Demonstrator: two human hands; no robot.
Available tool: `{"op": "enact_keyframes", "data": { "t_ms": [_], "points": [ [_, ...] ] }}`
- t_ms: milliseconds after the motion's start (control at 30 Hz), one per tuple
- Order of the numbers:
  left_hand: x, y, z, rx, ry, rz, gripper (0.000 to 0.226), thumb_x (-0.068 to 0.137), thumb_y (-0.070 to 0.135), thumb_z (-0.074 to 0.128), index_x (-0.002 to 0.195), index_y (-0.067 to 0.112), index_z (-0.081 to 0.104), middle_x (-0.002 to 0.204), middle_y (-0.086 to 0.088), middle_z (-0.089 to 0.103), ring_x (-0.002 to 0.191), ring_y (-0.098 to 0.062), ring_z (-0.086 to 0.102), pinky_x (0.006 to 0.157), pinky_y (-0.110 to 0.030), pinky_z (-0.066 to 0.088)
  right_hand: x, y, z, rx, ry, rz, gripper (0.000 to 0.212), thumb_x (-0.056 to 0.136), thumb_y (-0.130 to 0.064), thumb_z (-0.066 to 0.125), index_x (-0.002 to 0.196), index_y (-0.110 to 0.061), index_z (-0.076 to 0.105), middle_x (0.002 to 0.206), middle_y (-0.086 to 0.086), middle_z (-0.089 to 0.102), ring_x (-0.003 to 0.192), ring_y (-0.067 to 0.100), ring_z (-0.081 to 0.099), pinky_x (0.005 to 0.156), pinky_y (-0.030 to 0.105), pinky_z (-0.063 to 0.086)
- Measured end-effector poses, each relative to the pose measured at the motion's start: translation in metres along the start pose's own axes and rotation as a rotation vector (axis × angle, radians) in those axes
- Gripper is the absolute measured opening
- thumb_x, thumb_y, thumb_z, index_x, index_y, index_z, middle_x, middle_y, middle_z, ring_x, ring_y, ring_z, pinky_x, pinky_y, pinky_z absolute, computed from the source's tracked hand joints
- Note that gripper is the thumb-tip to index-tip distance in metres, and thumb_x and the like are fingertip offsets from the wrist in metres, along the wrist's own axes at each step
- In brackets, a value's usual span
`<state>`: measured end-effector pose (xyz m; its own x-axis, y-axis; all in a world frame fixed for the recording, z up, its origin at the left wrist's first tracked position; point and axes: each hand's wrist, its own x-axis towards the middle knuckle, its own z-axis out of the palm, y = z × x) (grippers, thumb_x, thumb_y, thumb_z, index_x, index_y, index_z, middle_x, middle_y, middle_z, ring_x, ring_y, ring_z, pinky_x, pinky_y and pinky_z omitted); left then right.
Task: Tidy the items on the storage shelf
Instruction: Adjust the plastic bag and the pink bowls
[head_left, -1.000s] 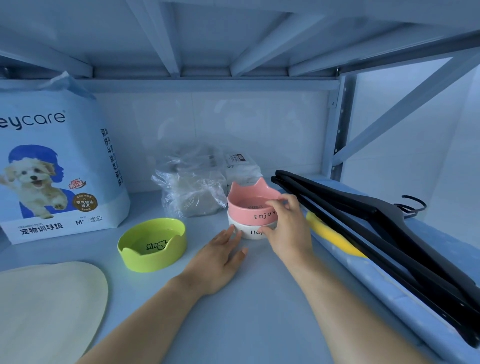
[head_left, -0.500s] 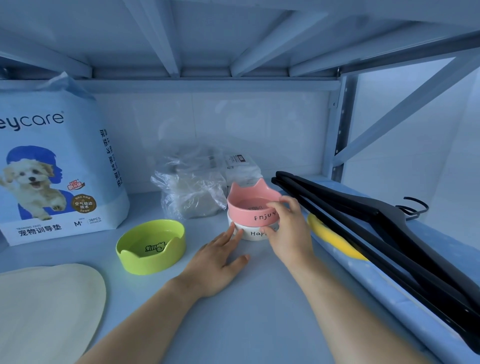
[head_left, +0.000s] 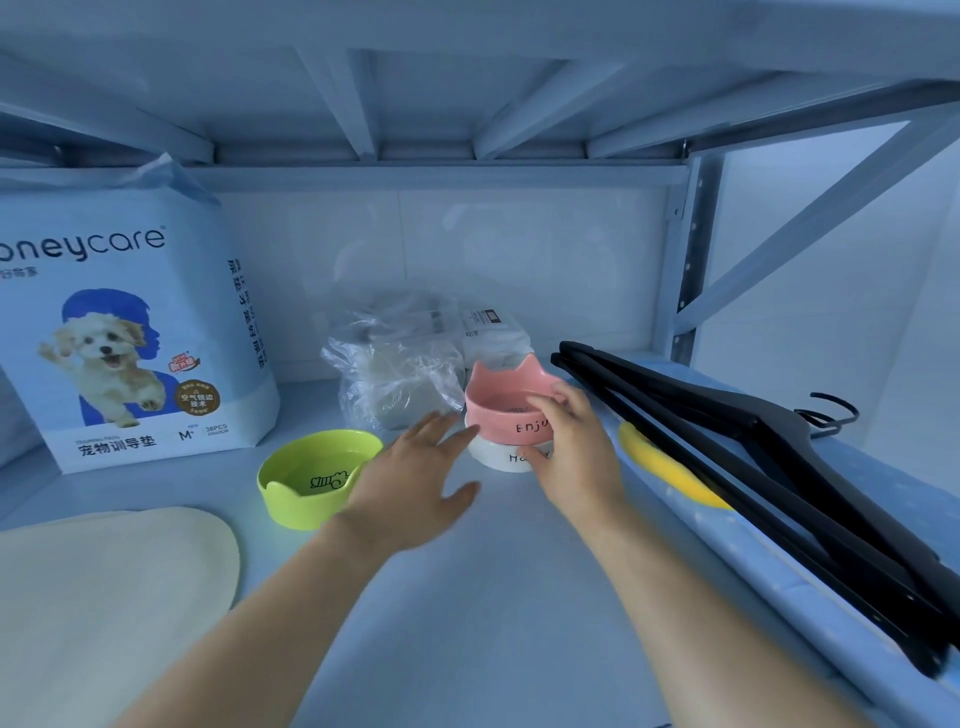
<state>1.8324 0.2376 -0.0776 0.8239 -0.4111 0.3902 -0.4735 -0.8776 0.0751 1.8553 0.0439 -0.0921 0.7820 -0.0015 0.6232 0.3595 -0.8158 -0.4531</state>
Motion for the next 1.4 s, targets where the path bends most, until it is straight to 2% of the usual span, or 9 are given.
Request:
{"op": "enact_keyframes", "data": {
  "t_ms": [100,200,333,433,633,767,1000,1233,1400],
  "points": [
    [-0.014,-0.024,-0.021,0.052,0.022,-0.053,0.059,0.088,0.048,0.048,0.143,0.038,0.028,0.151,0.012,0.025,0.140,-0.011,0.021,0.112,-0.027,0.023,-0.003,-0.010,0.001,-0.058,-0.023,-0.048,0.055,0.079,-0.018,0.071,0.129,-0.022,0.051,0.140,-0.004,0.039,0.132,0.015,0.035,0.095,0.030,0.043],
    [-0.042,-0.054,-0.029,0.033,0.050,-0.205,0.055,0.085,0.044,0.055,0.138,0.036,0.039,0.145,0.010,0.038,0.133,-0.013,0.036,0.107,-0.029,0.033,-0.008,-0.026,0.007,-0.050,-0.076,-0.080,0.054,0.082,-0.024,0.068,0.132,-0.026,0.048,0.140,-0.004,0.039,0.127,0.018,0.038,0.092,0.033,0.044],
    [-0.067,-0.084,-0.033,-0.021,-0.089,-0.402,0.054,0.080,0.050,0.062,0.130,0.033,0.049,0.127,0.009,0.055,0.115,-0.015,0.052,0.089,-0.028,0.045,-0.011,-0.041,0.021,-0.137,-0.137,-0.265,0.052,0.086,-0.033,0.063,0.134,-0.020,0.049,0.135,-0.001,0.047,0.127,0.023,0.038,0.107,0.031,0.026],
    [-0.066,-0.091,-0.032,0.024,-0.131,-0.399,0.041,0.080,0.042,0.065,0.120,0.034,0.057,0.117,0.010,0.060,0.107,-0.015,0.055,0.084,-0.028,0.047,-0.011,-0.038,0.024,-0.207,-0.156,-0.305,0.050,0.088,-0.038,0.058,0.134,-0.019,0.050,0.134,0.001,0.049,0.132,0.023,0.033,0.113,0.035,0.017],
    [-0.059,-0.083,-0.018,0.056,-0.075,-0.373,0.038,0.087,0.037,0.060,0.125,0.037,0.054,0.125,0.011,0.057,0.114,-0.020,0.054,0.091,-0.031,0.045,-0.012,-0.037,0.022,-0.132,-0.147,-0.274,0.046,0.089,-0.032,0.060,0.132,-0.019,0.052,0.139,0.002,0.048,0.137,0.022,0.031,0.114,0.035,0.016],
    [-0.049,-0.061,-0.007,0.043,-0.012,-0.299,0.038,0.090,0.037,0.055,0.128,0.041,0.050,0.128,0.012,0.053,0.113,-0.021,0.054,0.086,-0.031,0.046,-0.012,-0.041,0.021,-0.080,-0.133,-0.297,0.042,0.087,-0.026,0.063,0.127,-0.017,0.057,0.138,0.004,0.051,0.135,0.022,0.036,0.112,0.035,0.024],
    [-0.039,-0.042,0.007,-0.022,0.075,-0.158,0.042,0.089,0.035,0.056,0.130,0.041,0.047,0.131,0.013,0.043,0.118,-0.013,0.044,0.082,-0.033,0.050,-0.017,-0.049,0.019,0.001,-0.274,-0.317,0.036,0.090,-0.029,0.057,0.126,-0.027,0.058,0.133,-0.014,0.053,0.123,0.009,0.047,0.095,0.028,0.044],
    [-0.058,-0.058,-0.015,-0.039,0.145,-0.287,0.046,0.081,0.041,0.066,0.124,0.042,0.050,0.123,0.020,0.048,0.110,-0.008,0.049,0.074,-0.027,0.046,-0.019,-0.049,0.017,-0.044,-0.323,-0.339,0.038,0.092,-0.032,0.053,0.129,-0.025,0.055,0.136,-0.012,0.048,0.126,0.011,0.040,0.095,0.030,0.043],
    [-0.060,-0.051,-0.024,0.027,0.075,-0.342,0.046,0.084,0.045,0.059,0.128,0.039,0.047,0.122,0.017,0.054,0.107,-0.009,0.055,0.075,-0.026,0.048,-0.018,-0.048,0.017,0.000,-0.388,-0.317,0.044,0.092,-0.031,0.053,0.135,-0.025,0.048,0.148,-0.010,0.037,0.133,0.009,0.036,0.107,0.026,0.034]
  ]
}}
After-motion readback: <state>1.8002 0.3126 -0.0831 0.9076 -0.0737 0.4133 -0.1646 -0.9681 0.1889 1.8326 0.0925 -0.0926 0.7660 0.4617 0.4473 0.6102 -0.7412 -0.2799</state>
